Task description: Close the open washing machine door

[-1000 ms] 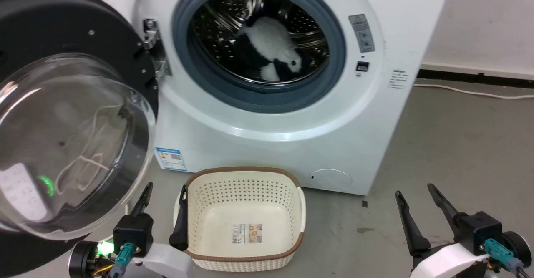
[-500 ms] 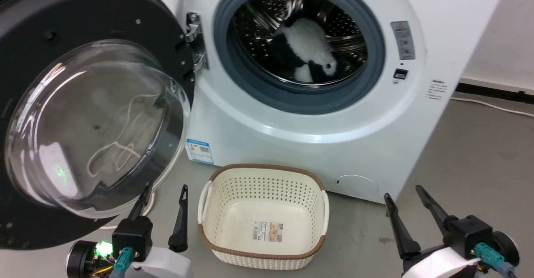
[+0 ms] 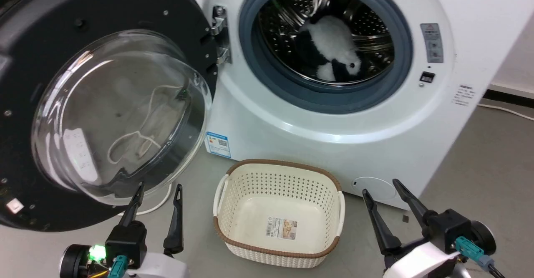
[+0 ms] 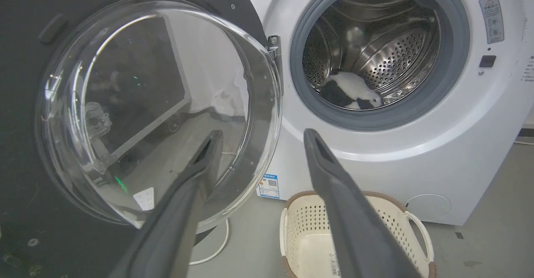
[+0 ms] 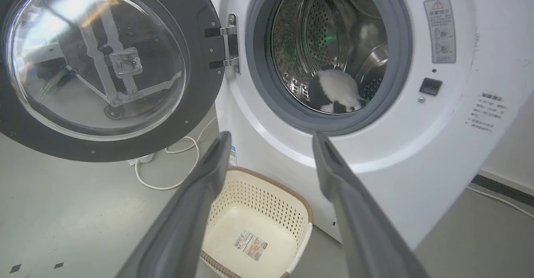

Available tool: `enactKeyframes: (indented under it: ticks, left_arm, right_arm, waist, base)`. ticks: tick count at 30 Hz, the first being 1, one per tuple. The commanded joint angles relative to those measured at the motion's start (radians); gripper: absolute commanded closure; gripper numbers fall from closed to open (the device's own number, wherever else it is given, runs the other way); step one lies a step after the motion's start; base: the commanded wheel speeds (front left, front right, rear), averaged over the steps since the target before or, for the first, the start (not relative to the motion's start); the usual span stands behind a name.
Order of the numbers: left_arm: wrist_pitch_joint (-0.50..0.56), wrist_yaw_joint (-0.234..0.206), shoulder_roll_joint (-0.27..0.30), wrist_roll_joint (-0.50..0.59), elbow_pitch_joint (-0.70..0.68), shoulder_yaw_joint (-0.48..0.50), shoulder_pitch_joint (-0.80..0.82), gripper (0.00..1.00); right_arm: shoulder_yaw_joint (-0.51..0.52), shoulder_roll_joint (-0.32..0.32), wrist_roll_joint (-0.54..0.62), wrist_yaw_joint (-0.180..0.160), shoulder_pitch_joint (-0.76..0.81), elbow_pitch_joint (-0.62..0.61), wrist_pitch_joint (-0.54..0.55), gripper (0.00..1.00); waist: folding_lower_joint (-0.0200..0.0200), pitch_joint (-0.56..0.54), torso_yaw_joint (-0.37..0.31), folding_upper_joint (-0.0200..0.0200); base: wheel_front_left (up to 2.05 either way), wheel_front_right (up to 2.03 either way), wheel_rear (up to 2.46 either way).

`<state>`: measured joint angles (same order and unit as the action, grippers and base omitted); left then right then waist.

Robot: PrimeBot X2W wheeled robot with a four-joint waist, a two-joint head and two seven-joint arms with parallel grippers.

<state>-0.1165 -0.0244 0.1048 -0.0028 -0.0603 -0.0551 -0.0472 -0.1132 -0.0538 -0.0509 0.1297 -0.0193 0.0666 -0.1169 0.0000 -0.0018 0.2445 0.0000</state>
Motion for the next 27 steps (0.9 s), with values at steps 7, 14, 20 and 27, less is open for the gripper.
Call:
enactKeyframes:
  ticks: [7,14,20,27]
  left_arm:
    - [-0.024,-0.010,0.011,-0.005,-0.016,-0.007,-0.027,0.00]
    - [-0.042,-0.011,0.023,-0.010,-0.023,-0.008,-0.045,0.00]
    - [-0.055,-0.009,0.029,-0.011,-0.028,-0.009,-0.049,0.00]
    - [-0.070,-0.010,0.035,-0.015,-0.034,-0.005,-0.056,0.00]
  right_arm:
    - [-0.026,-0.006,-0.031,0.001,-0.029,0.026,-0.023,0.00]
    - [-0.048,-0.009,-0.033,0.001,-0.027,0.042,-0.042,0.00]
    - [-0.067,-0.014,-0.031,0.001,-0.032,0.056,-0.055,0.00]
    - [-0.083,-0.014,-0.030,0.001,-0.032,0.070,-0.069,0.00]
  waist:
    - [0.0000,-0.001,0.034,0.0000]
    - [0.0000,-0.003,0.071,0.0000]
    - [0.0000,-0.004,0.096,0.0000]
    - [0.0000,-0.004,0.125,0.0000]
  base:
    - [0.00,0.00,0.00]
    - [0.00,0.00,0.00]
    - [0.00,0.00,0.00]
    - [0.00,0.00,0.00]
